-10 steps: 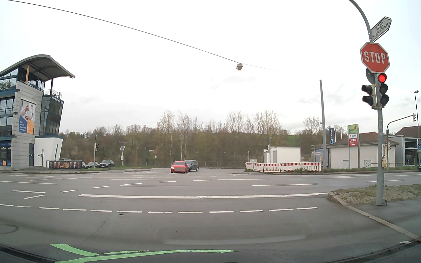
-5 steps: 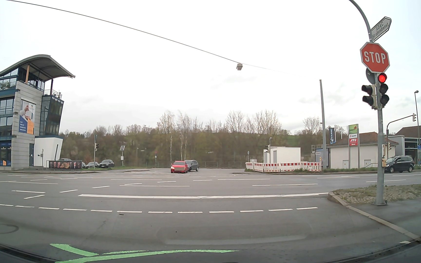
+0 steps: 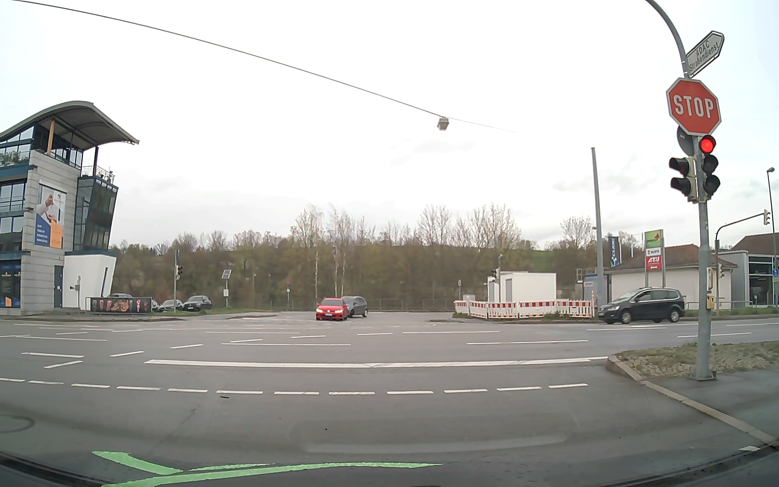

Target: Follow the waypoints while adhering to traffic rules and regulations

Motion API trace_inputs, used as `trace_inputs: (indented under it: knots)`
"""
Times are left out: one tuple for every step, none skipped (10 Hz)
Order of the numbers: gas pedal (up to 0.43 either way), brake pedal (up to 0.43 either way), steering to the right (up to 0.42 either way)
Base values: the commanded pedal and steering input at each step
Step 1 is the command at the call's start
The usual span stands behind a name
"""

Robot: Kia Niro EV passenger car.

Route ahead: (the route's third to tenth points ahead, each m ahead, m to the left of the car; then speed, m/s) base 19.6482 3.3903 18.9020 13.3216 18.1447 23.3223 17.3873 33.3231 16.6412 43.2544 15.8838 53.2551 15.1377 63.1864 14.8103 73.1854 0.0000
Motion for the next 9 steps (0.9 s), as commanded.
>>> trace_inputs:
  knots:
    - [0.0, 0.402, -0.073]
    - [0.0, 0.409, -0.073]
    - [0.0, 0.409, -0.073]
    - [0.0, 0.409, -0.073]
    - [0.0, 0.402, -0.073]
    - [0.0, 0.409, -0.073]
    - [0.0, 0.409, -0.073]
    - [0.0, 0.409, -0.073]
    - [0.0, 0.409, -0.073]
